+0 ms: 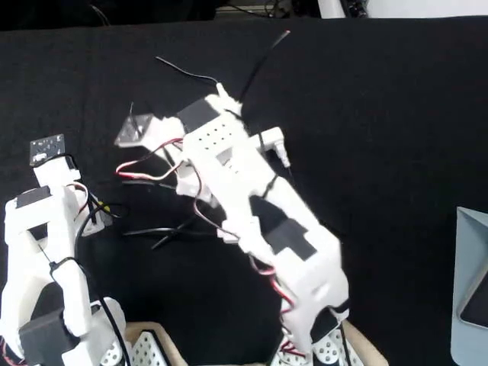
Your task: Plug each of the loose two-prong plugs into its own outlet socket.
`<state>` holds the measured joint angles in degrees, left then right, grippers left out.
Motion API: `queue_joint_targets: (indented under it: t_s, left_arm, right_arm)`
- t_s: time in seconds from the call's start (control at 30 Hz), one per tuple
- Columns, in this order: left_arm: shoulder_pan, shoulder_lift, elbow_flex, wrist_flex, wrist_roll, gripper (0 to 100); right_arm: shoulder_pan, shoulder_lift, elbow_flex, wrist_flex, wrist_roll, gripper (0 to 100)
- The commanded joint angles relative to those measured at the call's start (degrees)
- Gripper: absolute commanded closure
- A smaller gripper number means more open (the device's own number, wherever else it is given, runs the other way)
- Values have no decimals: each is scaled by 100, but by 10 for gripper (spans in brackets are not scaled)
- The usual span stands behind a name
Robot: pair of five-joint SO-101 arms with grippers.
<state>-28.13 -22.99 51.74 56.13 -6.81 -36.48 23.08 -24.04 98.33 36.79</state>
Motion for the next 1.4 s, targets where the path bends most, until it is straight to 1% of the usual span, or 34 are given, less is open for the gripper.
queue_joint_targets:
  t_s: [0.0, 0.17, 0.27, 0.43, 0.57, 0.7, 0.77, 0.9, 1.03, 1.27, 1.37]
  left_arm:
    - [-31, -185, -198, -44, 62, 764]
    - [-22, -193, -611, 0, 70, 765]
    - [-22, -193, -875, 9, 79, 765]
    - [110, -484, -1437, 721, 185, 765]
    - [409, -1275, -1499, 923, 554, 762]
    - [840, -1873, -1499, 923, 1046, 761]
    - [1103, -1987, -1508, 914, 1266, 761]
    - [1666, -1996, -1525, 905, 1407, 761]
    - [2035, -2057, -1552, 949, 1407, 761]
    - [2501, -2101, -1560, 958, 1407, 761]
    - [2703, -2462, -1473, 976, 1407, 761]
  right_arm:
    - [237, -831, -312, 176, -132, 987]
    - [580, -1446, -312, 176, -897, 987]
    - [615, -1895, -119, 132, -1363, 987]
    - [598, -2870, 549, -211, -1864, 987]
    - [589, -3837, 1437, -844, -2251, 987]
    - [580, -4884, 2756, -1785, -2699, 987]
    - [422, -5499, 3477, -2338, -2848, 987]
    - [-70, -6791, 4866, -3420, -3015, 987]
    - [-457, -7670, 5991, -4193, -3015, 987]
    - [-659, -8119, 6923, -4730, -3015, 987]
    - [-659, -8119, 7116, -4967, -3015, 987]
